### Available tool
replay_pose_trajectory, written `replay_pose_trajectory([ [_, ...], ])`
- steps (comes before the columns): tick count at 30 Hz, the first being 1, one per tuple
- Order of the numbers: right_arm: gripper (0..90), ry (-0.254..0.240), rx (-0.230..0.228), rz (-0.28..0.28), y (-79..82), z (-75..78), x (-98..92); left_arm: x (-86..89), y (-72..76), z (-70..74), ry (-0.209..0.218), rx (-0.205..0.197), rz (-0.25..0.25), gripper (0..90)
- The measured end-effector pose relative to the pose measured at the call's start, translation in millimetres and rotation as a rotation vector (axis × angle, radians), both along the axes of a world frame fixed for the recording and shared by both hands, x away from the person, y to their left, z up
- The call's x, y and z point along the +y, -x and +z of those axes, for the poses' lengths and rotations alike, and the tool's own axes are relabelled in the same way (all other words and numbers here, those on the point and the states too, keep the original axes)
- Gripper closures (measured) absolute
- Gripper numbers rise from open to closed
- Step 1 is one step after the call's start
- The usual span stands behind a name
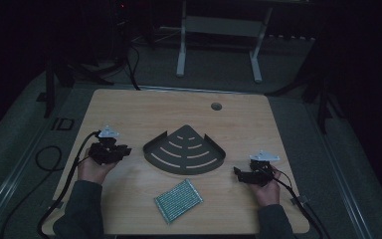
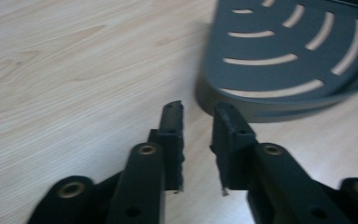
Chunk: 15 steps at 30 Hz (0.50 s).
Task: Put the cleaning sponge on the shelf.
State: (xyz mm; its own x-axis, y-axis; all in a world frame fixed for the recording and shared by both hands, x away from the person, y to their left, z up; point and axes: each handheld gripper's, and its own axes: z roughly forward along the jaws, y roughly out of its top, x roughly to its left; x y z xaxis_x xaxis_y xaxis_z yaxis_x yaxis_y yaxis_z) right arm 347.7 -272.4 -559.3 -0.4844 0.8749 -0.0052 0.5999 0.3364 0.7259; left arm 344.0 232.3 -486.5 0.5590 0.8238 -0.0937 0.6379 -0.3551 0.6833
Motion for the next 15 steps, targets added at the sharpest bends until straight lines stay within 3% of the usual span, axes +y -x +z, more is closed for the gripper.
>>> replay_pose_trajectory([
  [8,17.4,0.001,0.001,0.0,0.0,0.0,0.0,-17.7,9.9,14.7,0.002,0.004,-0.095,89.7],
  [11,17.4,0.001,0.0,0.0,0.0,0.0,0.0,-27.6,12.9,14.0,-0.003,0.033,-0.126,90.0],
  [15,17.4,0.001,0.0,0.0,0.0,0.0,0.0,-38.0,17.1,13.0,-0.012,0.042,-0.154,90.0],
])
